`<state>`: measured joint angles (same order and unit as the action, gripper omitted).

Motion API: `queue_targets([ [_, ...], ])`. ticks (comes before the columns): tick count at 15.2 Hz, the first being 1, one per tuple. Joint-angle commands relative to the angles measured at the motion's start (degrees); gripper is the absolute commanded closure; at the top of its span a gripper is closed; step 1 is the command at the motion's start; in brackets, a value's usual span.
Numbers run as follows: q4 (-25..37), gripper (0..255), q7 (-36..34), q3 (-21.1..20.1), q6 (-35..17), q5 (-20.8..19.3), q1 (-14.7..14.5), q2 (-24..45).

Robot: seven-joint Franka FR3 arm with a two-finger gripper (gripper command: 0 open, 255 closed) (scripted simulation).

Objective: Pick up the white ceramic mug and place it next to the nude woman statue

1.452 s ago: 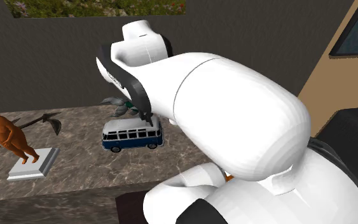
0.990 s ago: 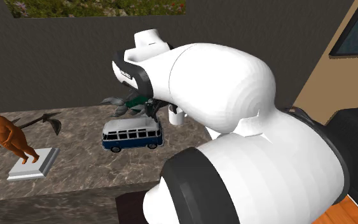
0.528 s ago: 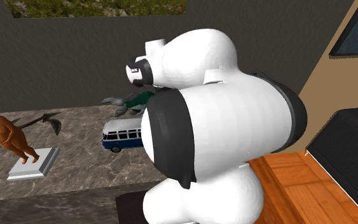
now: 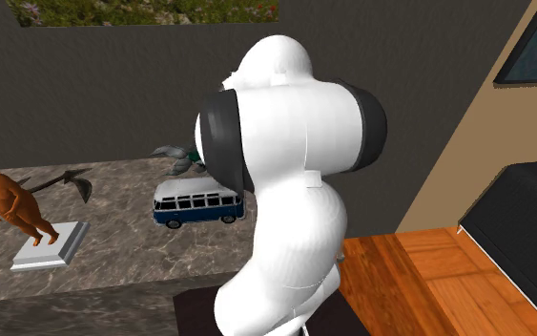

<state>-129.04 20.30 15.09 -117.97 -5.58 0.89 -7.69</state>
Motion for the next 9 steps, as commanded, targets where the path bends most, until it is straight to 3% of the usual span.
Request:
queue_targets([
  [1,2.9,0,2.3,0.8,-2.5,1.9,0.0,5.0],
  [9,0.9,0,3.6,1.0,-8.4,3.2,0.3,8.9],
])
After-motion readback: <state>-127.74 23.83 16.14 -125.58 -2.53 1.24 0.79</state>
